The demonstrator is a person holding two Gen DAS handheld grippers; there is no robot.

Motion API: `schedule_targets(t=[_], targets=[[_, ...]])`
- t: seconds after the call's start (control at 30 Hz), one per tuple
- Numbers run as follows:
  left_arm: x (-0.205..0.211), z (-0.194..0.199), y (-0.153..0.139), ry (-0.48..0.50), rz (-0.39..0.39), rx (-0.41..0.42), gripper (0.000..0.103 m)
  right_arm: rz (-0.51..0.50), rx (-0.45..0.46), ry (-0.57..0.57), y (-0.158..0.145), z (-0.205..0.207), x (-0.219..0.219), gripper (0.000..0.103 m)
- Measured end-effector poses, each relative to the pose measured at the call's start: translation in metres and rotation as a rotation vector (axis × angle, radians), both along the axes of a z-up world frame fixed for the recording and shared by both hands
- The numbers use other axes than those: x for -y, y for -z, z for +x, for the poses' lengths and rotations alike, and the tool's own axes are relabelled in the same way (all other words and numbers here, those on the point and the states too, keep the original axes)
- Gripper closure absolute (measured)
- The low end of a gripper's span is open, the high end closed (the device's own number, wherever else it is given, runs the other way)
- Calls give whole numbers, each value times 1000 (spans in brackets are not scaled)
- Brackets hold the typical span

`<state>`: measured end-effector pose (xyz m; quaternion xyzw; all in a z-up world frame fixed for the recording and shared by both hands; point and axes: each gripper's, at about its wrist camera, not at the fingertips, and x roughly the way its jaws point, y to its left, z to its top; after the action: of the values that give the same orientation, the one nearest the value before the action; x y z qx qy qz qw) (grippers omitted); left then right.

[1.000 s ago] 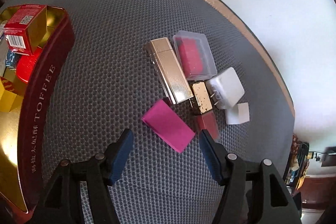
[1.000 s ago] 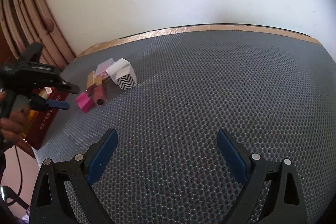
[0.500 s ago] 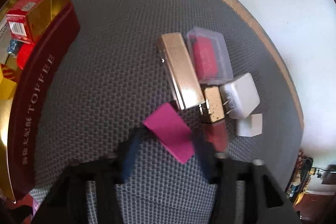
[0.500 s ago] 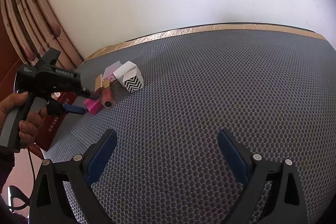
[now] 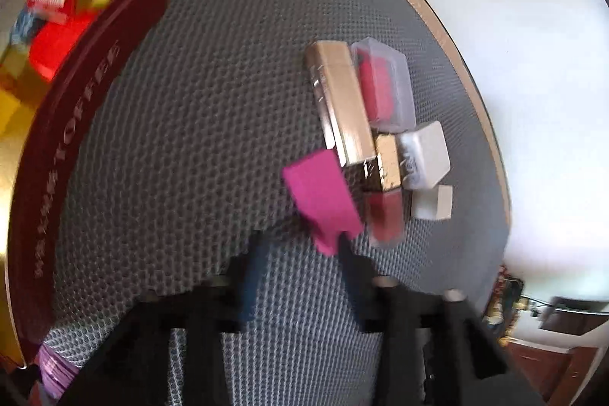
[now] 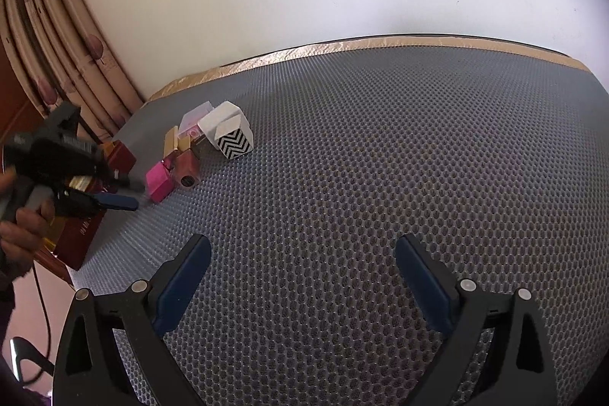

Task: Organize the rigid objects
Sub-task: 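Grasp the pink rectangular block with the left tool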

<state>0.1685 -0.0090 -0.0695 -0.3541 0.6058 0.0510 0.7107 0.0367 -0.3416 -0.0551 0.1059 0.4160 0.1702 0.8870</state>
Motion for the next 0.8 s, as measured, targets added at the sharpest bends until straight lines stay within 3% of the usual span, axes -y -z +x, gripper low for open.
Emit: schedule_targets(t=[0.13,0.23,0.37,0.47,0.57,0.63,0.67,0.8], targets=[[12,19,2,-10,-21,-1,59,1,-3,-2,1,1,0,6],[21,37,13,-6,46,-84,59,4,-11,-10,2,2,-1,6],[20,52,13,-47,108,-88,59,16,-16,-35,3,1,-5,6],[28,68,18,-42,123,-106,51,23,-13,-45,2,0,-7,6],[41,78,21,-18,159,-100,50,33,-13,-44,2,-1,-7,6],[49,78,23,7,176,-84,53,36,-15,-42,3,-1,-5,6],[49,75,23,7,190,-85,65,38,-18,-41,3,-1,-4,6],[29,58,28,6,121,-48,69,38,-21,-37,2,-1,-2,5]])
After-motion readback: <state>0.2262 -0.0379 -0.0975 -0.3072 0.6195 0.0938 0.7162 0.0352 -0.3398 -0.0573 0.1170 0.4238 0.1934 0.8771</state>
